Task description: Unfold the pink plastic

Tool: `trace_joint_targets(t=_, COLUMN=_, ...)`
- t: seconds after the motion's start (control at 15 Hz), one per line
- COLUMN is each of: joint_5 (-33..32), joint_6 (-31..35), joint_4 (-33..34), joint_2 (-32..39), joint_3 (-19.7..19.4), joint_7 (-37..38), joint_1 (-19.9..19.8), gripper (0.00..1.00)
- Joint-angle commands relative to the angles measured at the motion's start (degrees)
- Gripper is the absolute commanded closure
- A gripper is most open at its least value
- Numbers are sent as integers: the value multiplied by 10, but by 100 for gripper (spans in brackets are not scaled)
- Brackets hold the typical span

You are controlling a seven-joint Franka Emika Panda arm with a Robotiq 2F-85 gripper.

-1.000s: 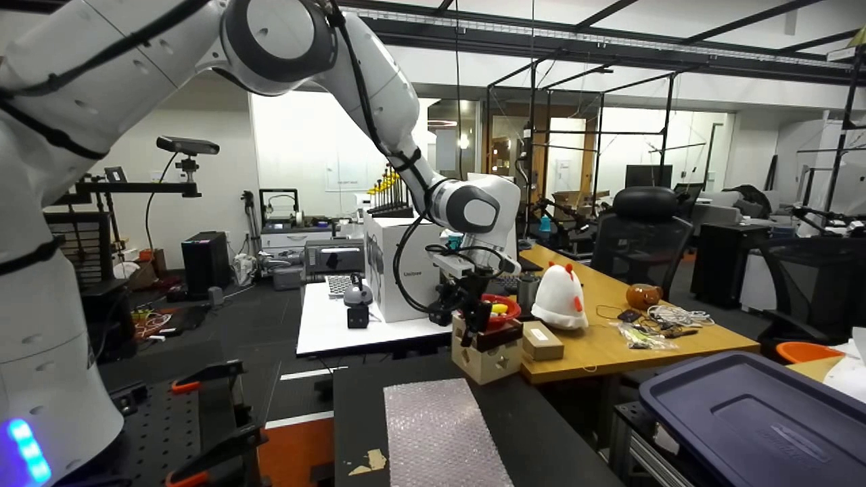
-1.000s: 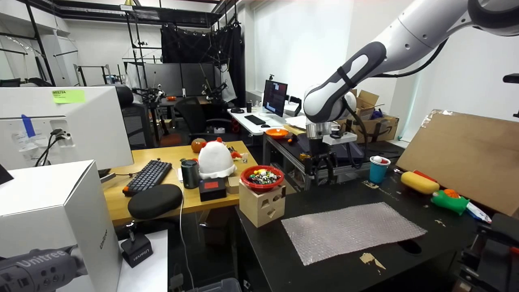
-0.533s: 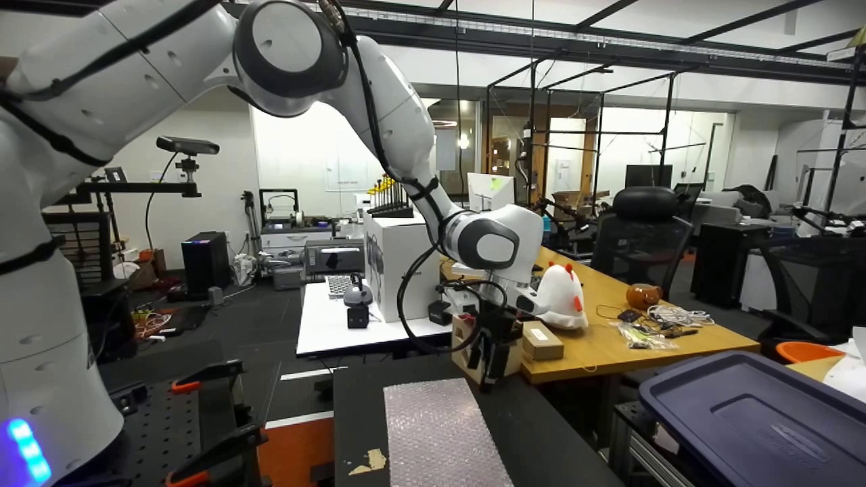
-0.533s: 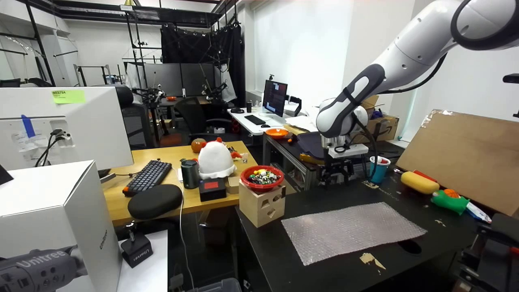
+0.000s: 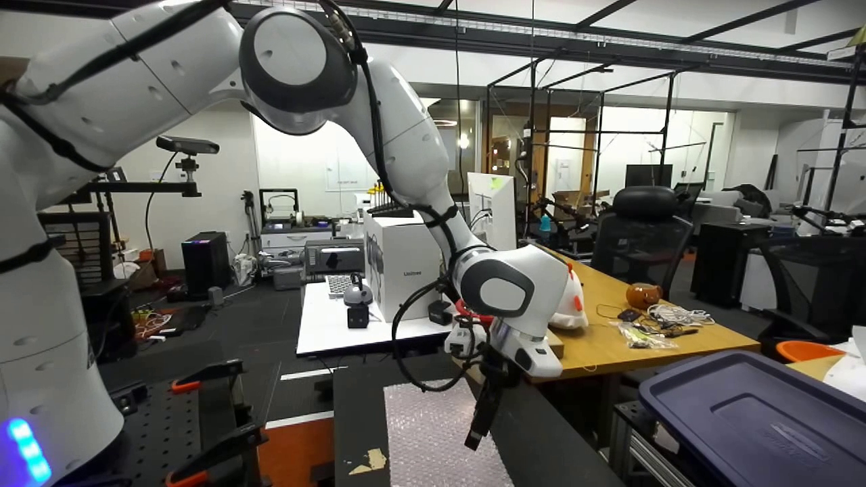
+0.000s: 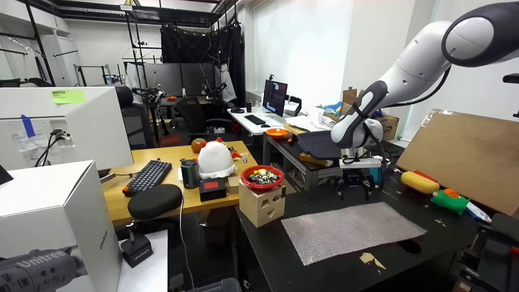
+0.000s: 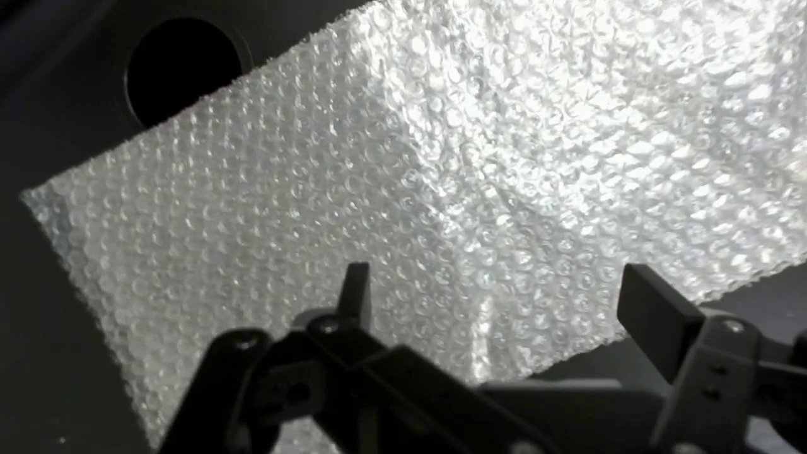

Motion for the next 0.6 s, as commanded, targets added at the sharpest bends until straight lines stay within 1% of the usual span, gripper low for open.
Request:
trace_joint_targets(t=0.0, joint_5=44, joint_6=19, joint_4=-23, joint_2=8, joint_3=-12, joint_7=54, joint_1=-16, gripper=0)
trace_joint_targets(t=0.27, joint_5=99, joint_6=47, joint_4=-48, joint_2=31, joint_3=-21, joint_7=100, joint_1=-39, gripper=0)
trace_joint_targets(t=0.53, joint_5=165, joint_6=99, joint_4=-83, joint_2=45, joint_3=-13, joint_7=139, joint_1=-61, gripper=0)
